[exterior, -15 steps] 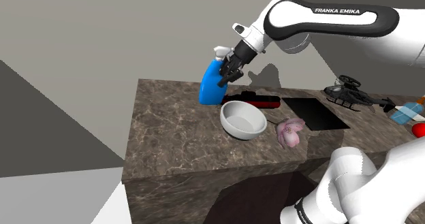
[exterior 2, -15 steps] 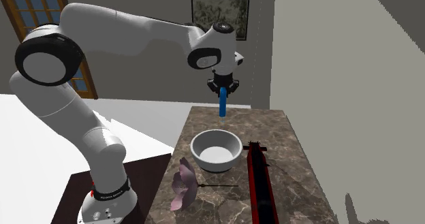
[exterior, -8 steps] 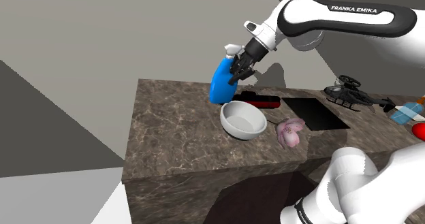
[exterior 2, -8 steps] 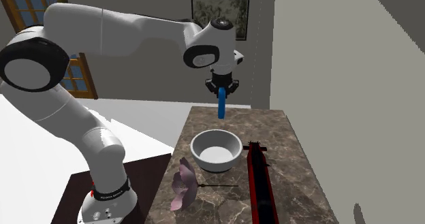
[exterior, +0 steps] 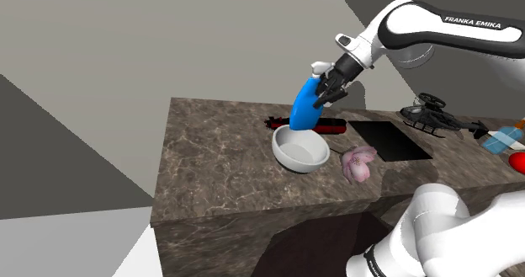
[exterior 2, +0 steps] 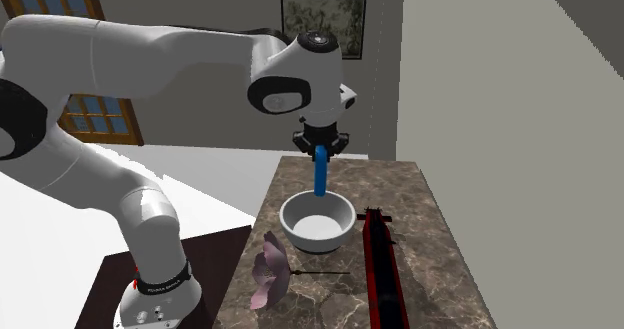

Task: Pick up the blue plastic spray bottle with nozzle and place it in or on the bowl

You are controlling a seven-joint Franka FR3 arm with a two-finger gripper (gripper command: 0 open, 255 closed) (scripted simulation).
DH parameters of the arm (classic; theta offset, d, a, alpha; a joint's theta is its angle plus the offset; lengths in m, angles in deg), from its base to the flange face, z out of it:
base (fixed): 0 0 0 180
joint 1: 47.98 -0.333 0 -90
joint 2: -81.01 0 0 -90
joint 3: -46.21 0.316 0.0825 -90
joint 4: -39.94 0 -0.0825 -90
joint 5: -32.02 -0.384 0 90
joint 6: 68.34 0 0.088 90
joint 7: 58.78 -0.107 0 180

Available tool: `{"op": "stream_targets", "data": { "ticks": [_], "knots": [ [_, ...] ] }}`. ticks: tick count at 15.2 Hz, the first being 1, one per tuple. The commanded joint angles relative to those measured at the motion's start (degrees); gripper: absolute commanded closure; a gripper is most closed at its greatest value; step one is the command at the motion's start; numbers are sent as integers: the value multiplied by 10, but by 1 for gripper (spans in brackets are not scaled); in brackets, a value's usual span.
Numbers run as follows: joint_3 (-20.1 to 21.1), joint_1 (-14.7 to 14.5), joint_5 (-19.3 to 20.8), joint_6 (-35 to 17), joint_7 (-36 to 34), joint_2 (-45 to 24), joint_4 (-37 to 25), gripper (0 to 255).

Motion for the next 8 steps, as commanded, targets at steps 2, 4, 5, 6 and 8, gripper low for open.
{"op": "stream_targets", "data": {
  "ticks": [2, 4, 5, 6, 8],
  "knots": [
    [-23, 26, 24, 25, 29, 33, 16, 255],
    [-26, 27, 24, 11, 34, 32, 30, 255],
    [-28, 27, 24, 4, 37, 32, 37, 255],
    [-30, 27, 24, -3, 40, 31, 44, 255],
    [-33, 27, 24, -18, 46, 30, 58, 255]
  ]
}}
